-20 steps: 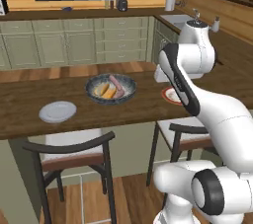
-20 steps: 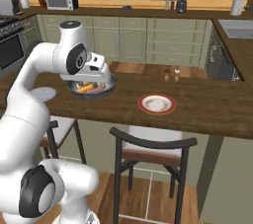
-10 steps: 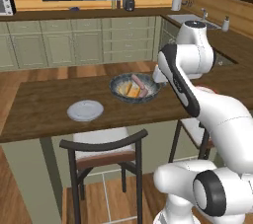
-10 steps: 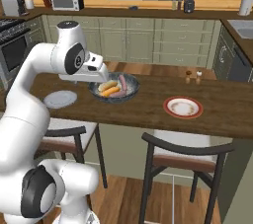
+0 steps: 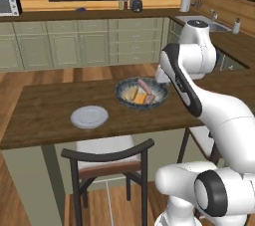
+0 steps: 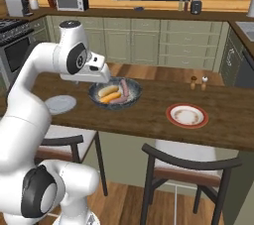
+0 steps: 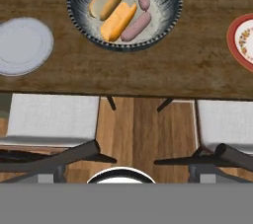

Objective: Place one bun and one sausage from the bowl on each plate.

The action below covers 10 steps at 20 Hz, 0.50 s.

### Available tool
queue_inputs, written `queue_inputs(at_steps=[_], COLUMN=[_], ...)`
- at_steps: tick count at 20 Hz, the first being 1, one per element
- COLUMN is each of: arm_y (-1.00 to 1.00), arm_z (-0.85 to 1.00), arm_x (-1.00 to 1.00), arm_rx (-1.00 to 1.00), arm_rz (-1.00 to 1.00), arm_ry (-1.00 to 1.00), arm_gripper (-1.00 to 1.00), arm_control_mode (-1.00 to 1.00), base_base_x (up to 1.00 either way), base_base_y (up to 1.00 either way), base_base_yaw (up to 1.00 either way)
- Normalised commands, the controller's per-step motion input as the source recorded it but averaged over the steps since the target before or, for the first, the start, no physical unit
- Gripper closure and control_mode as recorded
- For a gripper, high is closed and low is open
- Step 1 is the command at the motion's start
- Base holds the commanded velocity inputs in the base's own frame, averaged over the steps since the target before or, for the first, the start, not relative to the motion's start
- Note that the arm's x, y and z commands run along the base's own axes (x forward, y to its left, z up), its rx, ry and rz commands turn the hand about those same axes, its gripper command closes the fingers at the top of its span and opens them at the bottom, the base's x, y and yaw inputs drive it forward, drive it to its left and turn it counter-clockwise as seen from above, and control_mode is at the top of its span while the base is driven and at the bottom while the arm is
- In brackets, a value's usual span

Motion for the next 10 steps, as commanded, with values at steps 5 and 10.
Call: queue_inputs(at_steps=[5, 10], arm_y=[0.0, 0.1], arm_z=[-0.03, -0.18], arm_x=[0.57, 1.0], arm_rx=[0.0, 0.04], arm_rz=[0.01, 0.0], arm_ry=[0.0, 0.03], arm_gripper=[-1.0, -1.0], arm_control_mode=[-1.0, -1.0], base_base_x=[0.37, 0.0], base_base_y=[0.0, 0.0], base_base_yaw=[0.03, 0.0])
